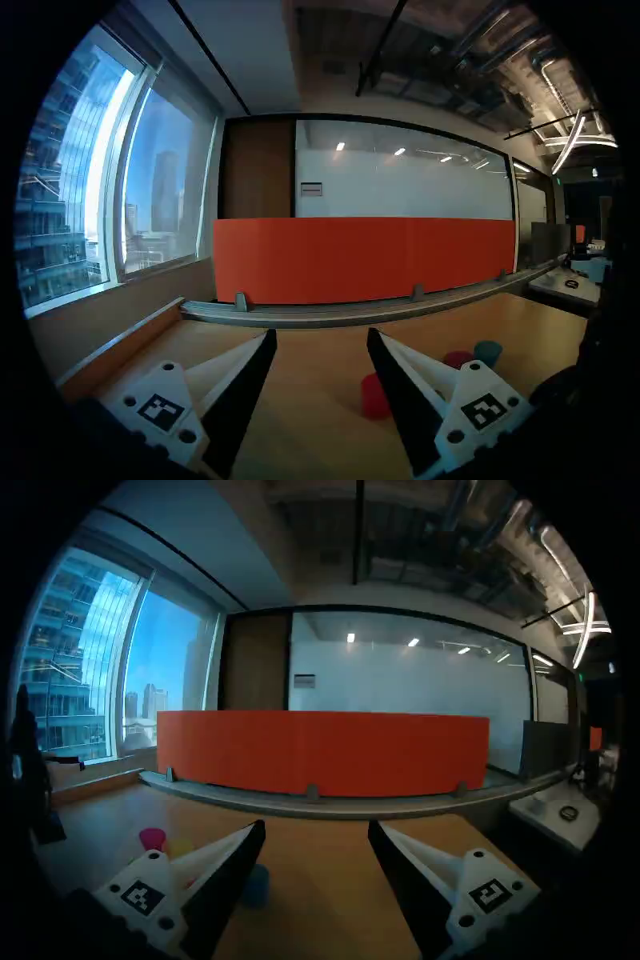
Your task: Pour water
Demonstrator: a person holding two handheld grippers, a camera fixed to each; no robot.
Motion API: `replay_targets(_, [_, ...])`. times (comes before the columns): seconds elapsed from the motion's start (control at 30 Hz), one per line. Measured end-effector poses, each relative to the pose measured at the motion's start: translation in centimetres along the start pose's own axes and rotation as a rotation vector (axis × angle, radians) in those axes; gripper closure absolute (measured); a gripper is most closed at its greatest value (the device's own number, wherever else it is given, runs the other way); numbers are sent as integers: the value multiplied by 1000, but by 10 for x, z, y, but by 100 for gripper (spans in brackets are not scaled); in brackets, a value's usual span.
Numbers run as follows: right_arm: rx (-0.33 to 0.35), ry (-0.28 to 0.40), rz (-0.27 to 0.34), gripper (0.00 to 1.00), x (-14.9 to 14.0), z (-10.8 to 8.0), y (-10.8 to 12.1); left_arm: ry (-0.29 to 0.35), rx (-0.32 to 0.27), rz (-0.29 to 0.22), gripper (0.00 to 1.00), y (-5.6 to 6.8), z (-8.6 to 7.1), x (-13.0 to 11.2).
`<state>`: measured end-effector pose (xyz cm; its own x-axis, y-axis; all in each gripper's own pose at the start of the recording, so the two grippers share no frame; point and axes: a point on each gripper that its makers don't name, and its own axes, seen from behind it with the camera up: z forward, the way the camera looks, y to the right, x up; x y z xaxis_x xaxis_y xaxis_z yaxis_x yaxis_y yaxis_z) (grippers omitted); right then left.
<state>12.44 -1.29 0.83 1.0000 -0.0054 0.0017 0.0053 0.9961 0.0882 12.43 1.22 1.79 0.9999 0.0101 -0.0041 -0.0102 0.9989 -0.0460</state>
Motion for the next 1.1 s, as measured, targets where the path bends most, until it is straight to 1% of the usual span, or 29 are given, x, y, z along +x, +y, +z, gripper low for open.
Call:
replay_targets(0.1, [8,11,0,1,20,1,0,-7,5,-10,17,-3,2,17])
replay_targets(0.2, [13,13,2,1,35,2,1,-4,-5,-17,17,-2,4,36])
replay_targets(0.27, [13,7,4,1,41,4,2,1,-18,-18,17,1,6,47])
replay_targets(0.5, [38,-16,20,1,45,7,-2,13,-65,-13,17,13,9,73])
replay_targets(0.67, [64,-23,31,1,44,8,-6,11,-92,-4,17,18,9,76])
replay_targets(0.8, [93,-33,23,1,41,9,-10,2,-122,5,17,24,8,74])
replay_targets(0.9, [124,-38,13,1,41,9,-15,1,-158,8,17,32,7,72])
replay_targets(1.1, [202,-50,0,1,40,8,-27,2,-251,12,17,51,2,71])
